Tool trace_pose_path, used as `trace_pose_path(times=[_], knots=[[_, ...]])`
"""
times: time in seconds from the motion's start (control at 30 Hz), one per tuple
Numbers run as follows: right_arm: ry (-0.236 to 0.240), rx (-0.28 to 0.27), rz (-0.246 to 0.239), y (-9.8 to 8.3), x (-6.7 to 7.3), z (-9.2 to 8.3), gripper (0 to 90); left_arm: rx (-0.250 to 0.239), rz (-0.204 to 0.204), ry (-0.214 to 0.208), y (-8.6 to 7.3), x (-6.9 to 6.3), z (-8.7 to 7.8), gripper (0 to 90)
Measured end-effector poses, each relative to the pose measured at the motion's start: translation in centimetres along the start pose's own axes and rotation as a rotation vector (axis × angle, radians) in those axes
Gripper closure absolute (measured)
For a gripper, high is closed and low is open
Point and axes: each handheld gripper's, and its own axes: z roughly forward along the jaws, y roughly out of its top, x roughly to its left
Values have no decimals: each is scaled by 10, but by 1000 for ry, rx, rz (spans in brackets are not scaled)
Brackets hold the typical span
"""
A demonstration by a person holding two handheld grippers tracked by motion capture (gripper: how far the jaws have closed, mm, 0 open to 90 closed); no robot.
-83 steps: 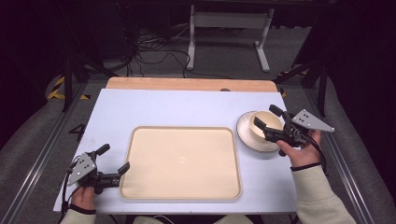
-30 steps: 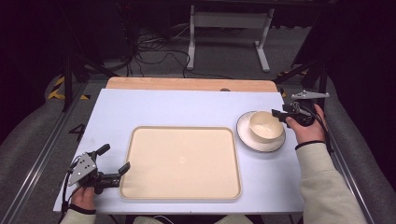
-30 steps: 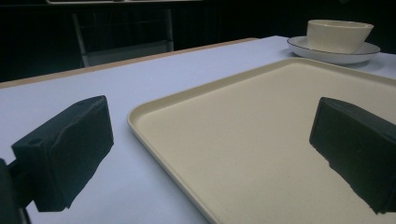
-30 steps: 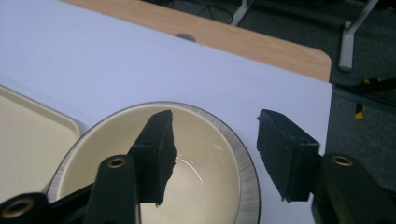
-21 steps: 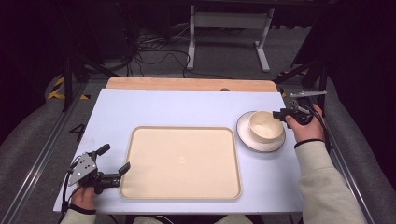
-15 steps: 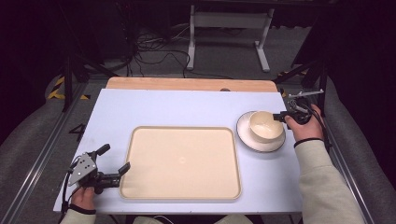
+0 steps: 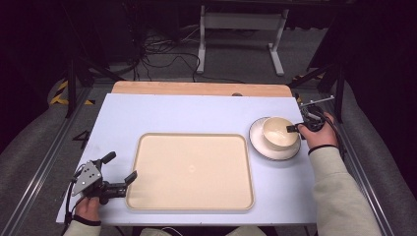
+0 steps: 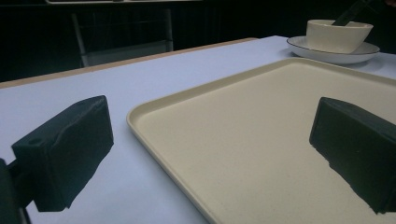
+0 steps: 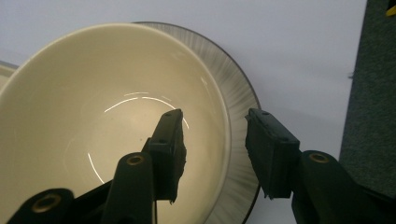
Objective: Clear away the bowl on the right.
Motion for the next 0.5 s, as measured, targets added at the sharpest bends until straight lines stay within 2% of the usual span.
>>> trace_pose_path(times=[0.1,0.33,0.5], knots=[[16,30,13,0,-2,5,579,0,0,0,0,0,0,3],[10,81,47,-1,-2,12,652,0,0,0,0,0,0,3],[-12,102,83,-1,-2,12,780,0,0,0,0,0,0,3]])
